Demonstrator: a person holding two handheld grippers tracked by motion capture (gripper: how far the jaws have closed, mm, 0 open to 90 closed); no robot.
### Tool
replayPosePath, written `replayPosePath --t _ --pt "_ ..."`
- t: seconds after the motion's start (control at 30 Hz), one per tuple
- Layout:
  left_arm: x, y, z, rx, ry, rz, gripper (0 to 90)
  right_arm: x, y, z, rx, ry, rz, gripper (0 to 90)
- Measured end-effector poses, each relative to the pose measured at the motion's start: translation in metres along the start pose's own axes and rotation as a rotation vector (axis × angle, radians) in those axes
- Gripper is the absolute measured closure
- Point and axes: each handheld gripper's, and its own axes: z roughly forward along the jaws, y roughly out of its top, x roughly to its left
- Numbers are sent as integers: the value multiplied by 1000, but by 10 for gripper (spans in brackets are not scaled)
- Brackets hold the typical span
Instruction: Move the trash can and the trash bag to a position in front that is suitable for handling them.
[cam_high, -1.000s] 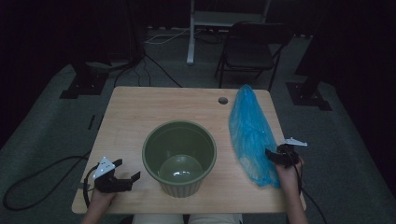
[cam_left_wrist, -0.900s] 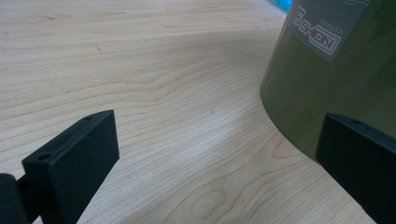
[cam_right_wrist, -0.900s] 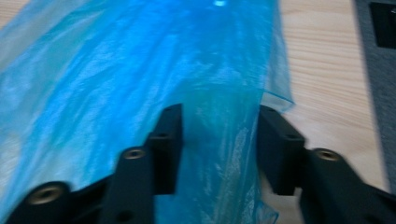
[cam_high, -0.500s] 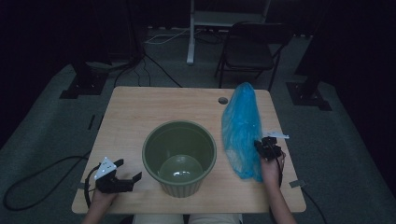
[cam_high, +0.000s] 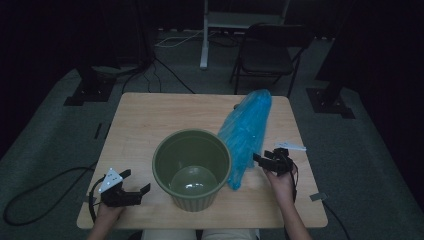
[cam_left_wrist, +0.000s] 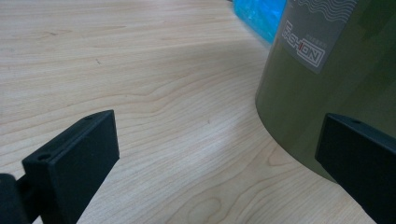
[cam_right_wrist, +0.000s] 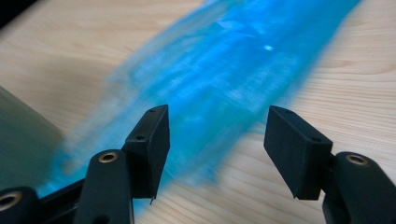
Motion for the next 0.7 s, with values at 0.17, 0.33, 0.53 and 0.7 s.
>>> replayPosePath --t 0.17,0.33,0.53,0.7 --pt "0 0 3 6 4 5 2 -19 21 15 8 -79 -22 334" --pt "0 -1 4 11 1 5 2 -38 61 41 -25 -148 -20 270" --pt "0 -1 4 8 -1 6 2 -48 89 80 10 -239 -4 278" --pt "0 -1 3 11 1 10 2 -47 87 109 69 -306 -19 305"
